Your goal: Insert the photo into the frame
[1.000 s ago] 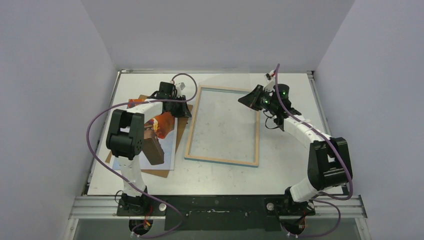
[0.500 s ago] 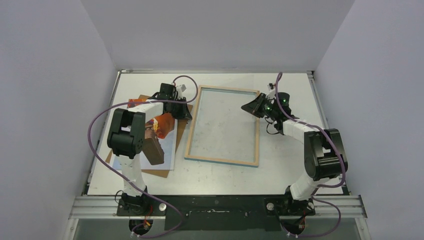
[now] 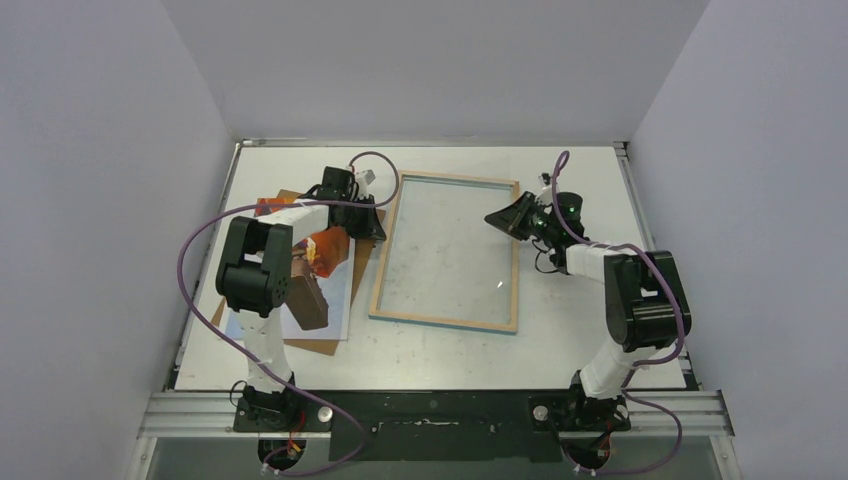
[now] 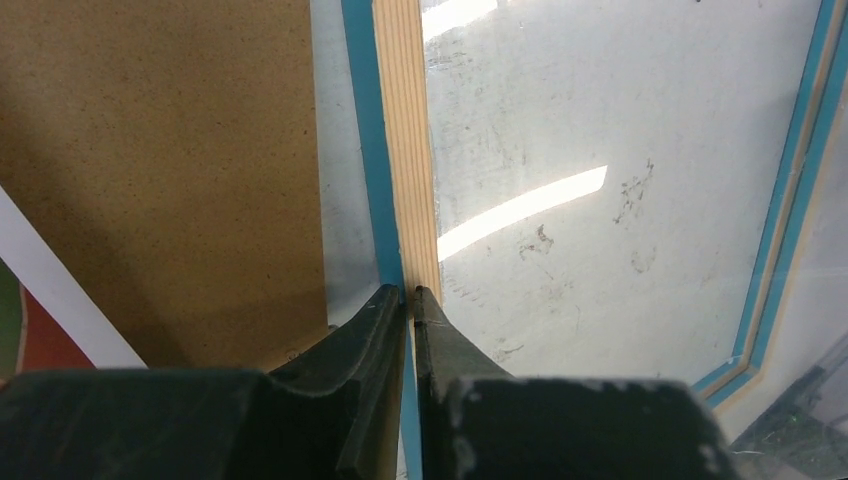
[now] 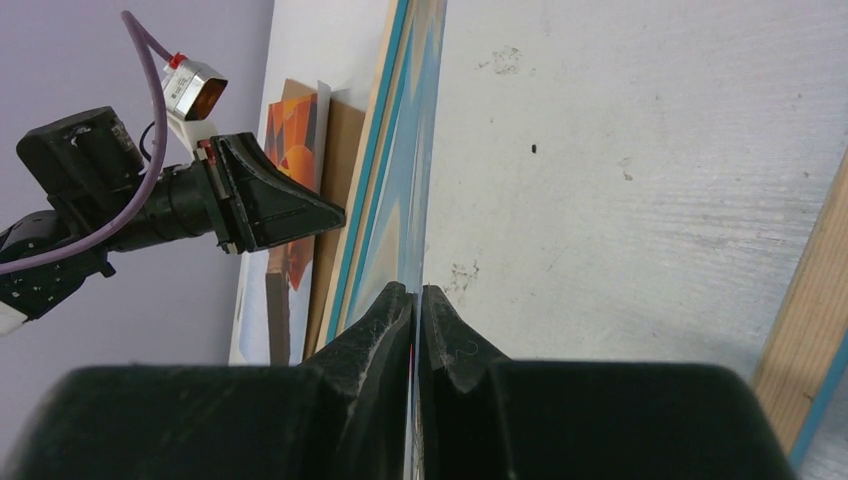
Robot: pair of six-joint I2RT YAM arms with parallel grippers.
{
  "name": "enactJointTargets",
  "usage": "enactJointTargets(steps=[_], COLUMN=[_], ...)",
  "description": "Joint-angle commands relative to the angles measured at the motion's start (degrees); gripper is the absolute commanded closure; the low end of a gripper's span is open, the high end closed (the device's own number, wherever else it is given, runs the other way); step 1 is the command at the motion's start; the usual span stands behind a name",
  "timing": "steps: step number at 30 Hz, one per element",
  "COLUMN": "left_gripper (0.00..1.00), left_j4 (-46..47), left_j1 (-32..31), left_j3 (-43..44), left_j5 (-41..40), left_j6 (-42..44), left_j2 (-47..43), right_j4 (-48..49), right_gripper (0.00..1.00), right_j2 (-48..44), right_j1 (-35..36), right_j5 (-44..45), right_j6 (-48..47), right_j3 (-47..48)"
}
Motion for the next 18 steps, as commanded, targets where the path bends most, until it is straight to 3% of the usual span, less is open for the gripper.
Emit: enactJointTargets(steps=[1,18], left_gripper=[0.93,0.99], left_j4=[-0.4,-1.3], left_j1=[-0.6,-0.7], left_j3=[1.4,2.3], left_j5=[-0.2,-0.3], left_j6=[1.5,1.5], left_j2=[1.6,2.4], right_j4=[8.7,13.8], right_gripper=[0.95,0.95], right_j2=[-1.8,-0.1], right_j1=[-0.3,-0.2], right_j5=[-2.0,-1.9], right_j6=[0.3,2.2], right_j3=[-1.3,-1.1])
